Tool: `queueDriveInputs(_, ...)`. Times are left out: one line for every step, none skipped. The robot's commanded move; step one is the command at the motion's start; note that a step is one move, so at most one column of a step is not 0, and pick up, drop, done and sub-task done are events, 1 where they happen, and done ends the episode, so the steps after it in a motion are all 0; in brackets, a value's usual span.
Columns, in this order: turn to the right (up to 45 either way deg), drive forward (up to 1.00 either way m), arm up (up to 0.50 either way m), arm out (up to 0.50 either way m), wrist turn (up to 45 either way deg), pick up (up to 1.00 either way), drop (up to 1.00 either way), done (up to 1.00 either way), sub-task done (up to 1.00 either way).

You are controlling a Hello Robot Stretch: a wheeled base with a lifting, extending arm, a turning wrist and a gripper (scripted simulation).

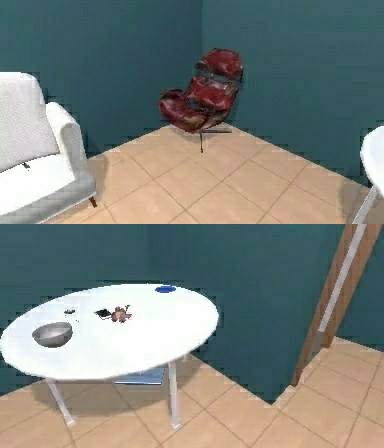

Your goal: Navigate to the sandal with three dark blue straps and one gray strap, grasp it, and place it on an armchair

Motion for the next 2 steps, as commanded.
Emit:
queueDriveInputs(-45.0,0.0,0.0,0.0,0.0,0.0,0.0,0.0,0.0)
queueDriveInputs(-39.0,0.0,0.0,0.0,0.0,0.0,0.0,0.0,0.0)
